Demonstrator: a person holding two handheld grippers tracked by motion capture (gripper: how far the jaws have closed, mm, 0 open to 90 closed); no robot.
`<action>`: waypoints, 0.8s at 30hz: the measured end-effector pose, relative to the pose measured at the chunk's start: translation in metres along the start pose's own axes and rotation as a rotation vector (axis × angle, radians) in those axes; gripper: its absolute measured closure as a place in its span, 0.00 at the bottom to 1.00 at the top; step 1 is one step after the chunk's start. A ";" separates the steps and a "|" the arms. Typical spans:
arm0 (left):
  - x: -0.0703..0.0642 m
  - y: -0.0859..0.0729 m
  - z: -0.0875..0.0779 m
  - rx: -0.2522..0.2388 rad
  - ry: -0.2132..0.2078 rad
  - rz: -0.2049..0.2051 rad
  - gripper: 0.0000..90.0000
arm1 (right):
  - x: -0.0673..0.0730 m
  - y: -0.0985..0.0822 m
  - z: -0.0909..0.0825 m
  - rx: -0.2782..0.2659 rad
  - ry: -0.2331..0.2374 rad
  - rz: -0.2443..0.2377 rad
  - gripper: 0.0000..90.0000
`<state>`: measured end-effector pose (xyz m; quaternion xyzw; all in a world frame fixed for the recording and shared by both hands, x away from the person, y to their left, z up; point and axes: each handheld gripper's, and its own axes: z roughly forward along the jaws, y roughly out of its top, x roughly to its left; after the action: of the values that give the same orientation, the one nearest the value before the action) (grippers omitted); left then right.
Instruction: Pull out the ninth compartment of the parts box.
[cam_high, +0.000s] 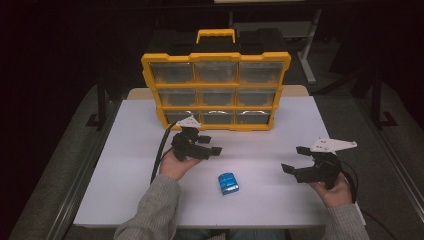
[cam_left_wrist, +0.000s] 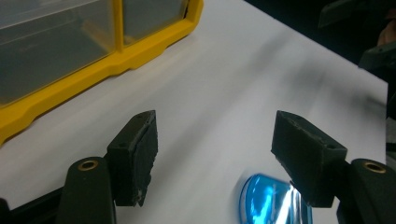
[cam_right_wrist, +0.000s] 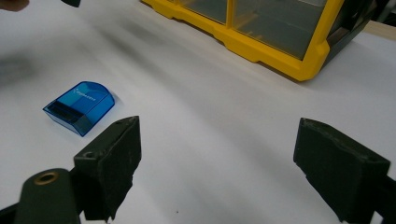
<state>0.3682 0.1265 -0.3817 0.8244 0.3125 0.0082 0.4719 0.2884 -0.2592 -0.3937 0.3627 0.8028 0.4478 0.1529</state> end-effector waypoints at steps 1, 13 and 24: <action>0.000 0.001 0.002 -0.007 -0.015 -0.003 0.34 | 0.000 0.000 0.000 0.001 0.001 -0.001 0.16; 0.002 0.023 0.038 -0.026 -0.036 -0.076 0.41 | 0.001 0.001 0.002 0.003 0.009 -0.007 0.16; 0.008 0.042 0.068 -0.071 -0.033 -0.230 0.44 | -0.001 0.001 0.002 -0.002 0.014 -0.008 0.16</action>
<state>0.4169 0.0628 -0.3888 0.7658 0.3969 -0.0486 0.5036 0.2901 -0.2583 -0.3941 0.3561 0.8048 0.4507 0.1496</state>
